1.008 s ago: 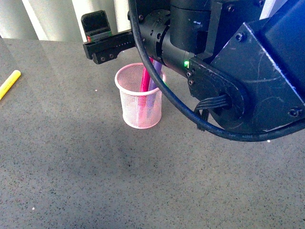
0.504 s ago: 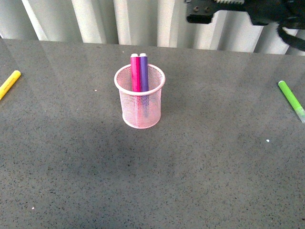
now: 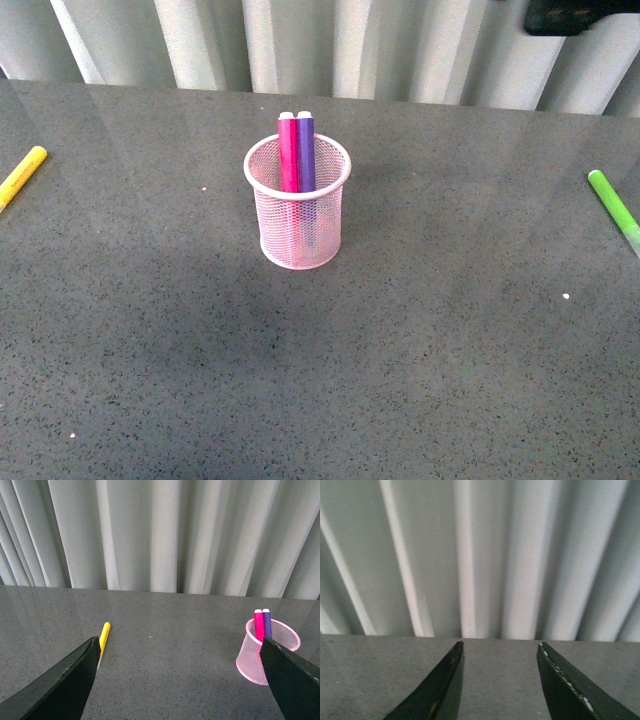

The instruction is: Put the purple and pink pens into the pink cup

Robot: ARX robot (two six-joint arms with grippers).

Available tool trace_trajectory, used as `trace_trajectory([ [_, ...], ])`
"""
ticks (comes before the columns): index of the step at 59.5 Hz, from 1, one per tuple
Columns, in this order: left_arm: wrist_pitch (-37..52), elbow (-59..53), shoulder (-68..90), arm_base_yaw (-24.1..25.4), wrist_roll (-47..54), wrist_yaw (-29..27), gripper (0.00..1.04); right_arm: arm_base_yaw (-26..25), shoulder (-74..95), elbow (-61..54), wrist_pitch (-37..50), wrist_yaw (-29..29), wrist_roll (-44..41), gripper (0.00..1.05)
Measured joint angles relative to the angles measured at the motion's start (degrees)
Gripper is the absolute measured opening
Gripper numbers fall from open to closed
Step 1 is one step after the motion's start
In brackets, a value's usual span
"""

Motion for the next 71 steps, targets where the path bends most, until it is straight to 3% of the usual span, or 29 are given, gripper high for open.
trace_trajectory([
  [11, 0.0, 0.0, 0.0, 0.0, 0.0, 0.0, 0.98, -4.2, -9.1, -10.1, -0.2, -5.4, -0.6, 0.03],
  [21, 0.0, 0.0, 0.0, 0.0, 0.0, 0.0, 0.98, -7.6, -13.7, -16.8, 1.5, -7.9, -0.6, 0.03],
  [40, 0.0, 0.0, 0.0, 0.0, 0.0, 0.0, 0.98, -12.0, -31.6, -23.3, -9.5, -12.3, -0.6, 0.03],
  [43, 0.0, 0.0, 0.0, 0.0, 0.0, 0.0, 0.98, -14.7, -35.3, -24.1, -12.3, -16.3, -0.6, 0.03],
  [48, 0.0, 0.0, 0.0, 0.0, 0.0, 0.0, 0.98, -16.9, -40.7, -24.9, -16.8, -16.9, -0.6, 0.03],
  [71, 0.0, 0.0, 0.0, 0.0, 0.0, 0.0, 0.98, -17.0, -57.6, -25.2, -31.8, -17.1, -0.6, 0.03],
])
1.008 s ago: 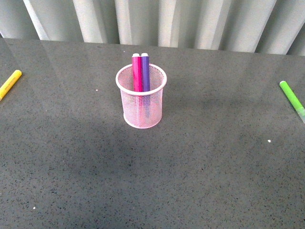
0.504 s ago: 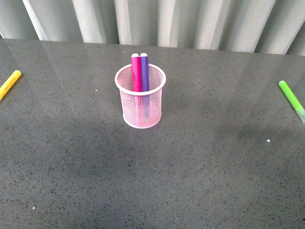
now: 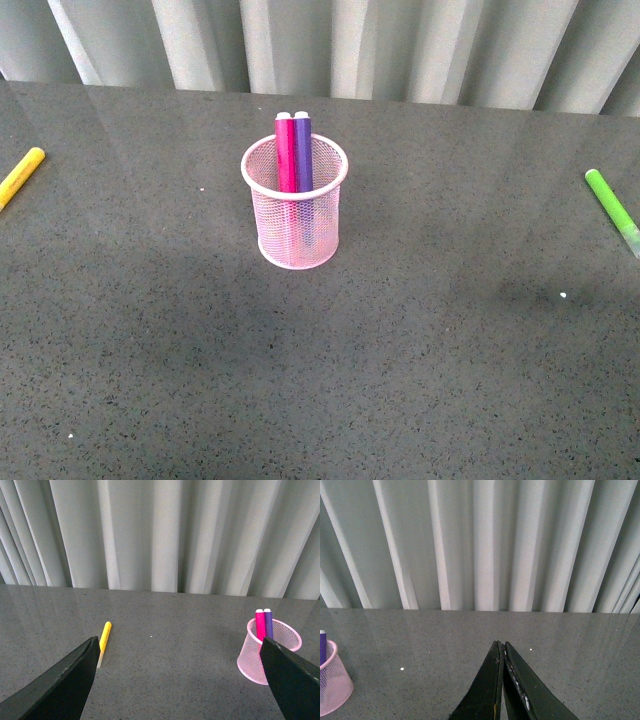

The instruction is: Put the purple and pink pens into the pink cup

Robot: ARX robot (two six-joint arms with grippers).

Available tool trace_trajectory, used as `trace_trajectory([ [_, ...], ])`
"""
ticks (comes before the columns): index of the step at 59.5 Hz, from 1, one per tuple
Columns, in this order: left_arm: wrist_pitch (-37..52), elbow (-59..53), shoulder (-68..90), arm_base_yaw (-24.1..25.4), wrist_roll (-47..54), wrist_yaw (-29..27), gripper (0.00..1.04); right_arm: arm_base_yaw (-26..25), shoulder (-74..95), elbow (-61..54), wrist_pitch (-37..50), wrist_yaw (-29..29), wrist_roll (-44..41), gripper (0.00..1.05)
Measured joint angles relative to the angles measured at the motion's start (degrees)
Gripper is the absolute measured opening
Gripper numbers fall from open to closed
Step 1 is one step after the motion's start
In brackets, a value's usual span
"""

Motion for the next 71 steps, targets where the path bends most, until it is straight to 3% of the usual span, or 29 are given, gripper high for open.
trace_trajectory([
  [21, 0.0, 0.0, 0.0, 0.0, 0.0, 0.0, 0.98, 0.0, -11.2, 0.0, -10.6, 0.0, 0.0, 0.03],
  [54, 0.0, 0.0, 0.0, 0.0, 0.0, 0.0, 0.98, 0.0, -20.5, 0.0, -19.8, 0.0, 0.0, 0.03],
  [60, 0.0, 0.0, 0.0, 0.0, 0.0, 0.0, 0.98, 0.0, -27.5, 0.0, -28.9, 0.0, 0.0, 0.03],
  [71, 0.0, 0.0, 0.0, 0.0, 0.0, 0.0, 0.98, 0.0, -30.2, 0.0, -29.9, 0.0, 0.0, 0.03],
])
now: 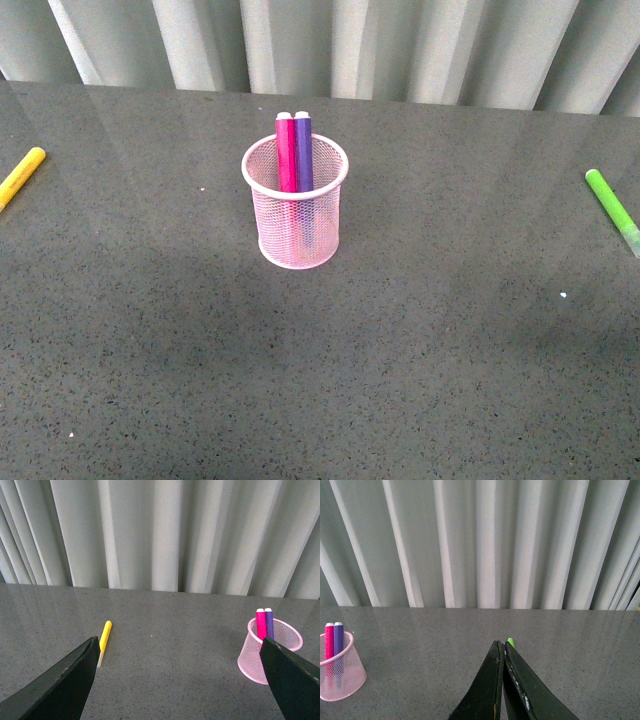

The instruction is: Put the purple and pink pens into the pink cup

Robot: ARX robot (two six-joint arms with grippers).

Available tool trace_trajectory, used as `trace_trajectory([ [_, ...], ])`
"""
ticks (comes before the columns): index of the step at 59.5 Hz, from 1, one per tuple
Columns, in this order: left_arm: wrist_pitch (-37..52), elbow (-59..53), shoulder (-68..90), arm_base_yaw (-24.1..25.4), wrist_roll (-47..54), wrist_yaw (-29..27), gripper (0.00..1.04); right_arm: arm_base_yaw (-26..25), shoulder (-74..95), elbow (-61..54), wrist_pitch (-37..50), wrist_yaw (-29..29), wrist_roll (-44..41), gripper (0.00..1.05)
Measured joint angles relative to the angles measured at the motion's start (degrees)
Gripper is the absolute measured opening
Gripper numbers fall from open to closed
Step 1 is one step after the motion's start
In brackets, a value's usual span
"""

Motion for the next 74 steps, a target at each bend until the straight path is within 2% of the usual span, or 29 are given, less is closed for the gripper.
trace_trajectory([
  [5, 0.0, 0.0, 0.0, 0.0, 0.0, 0.0, 0.98, 0.0, 0.0, 0.0, 0.0, 0.0, -0.1, 0.04],
  [8, 0.0, 0.0, 0.0, 0.0, 0.0, 0.0, 0.98, 0.0, 0.0, 0.0, 0.0, 0.0, 0.0, 0.12],
  [14, 0.0, 0.0, 0.0, 0.0, 0.0, 0.0, 0.98, 0.0, 0.0, 0.0, 0.0, 0.0, 0.0, 0.35],
  [28, 0.0, 0.0, 0.0, 0.0, 0.0, 0.0, 0.98, 0.0, 0.0, 0.0, 0.0, 0.0, 0.0, 0.73],
  [36, 0.0, 0.0, 0.0, 0.0, 0.0, 0.0, 0.98, 0.0, 0.0, 0.0, 0.0, 0.0, 0.0, 0.99],
  [74, 0.0, 0.0, 0.0, 0.0, 0.0, 0.0, 0.98, 0.0, 0.0, 0.0, 0.0, 0.0, 0.0, 0.98],
])
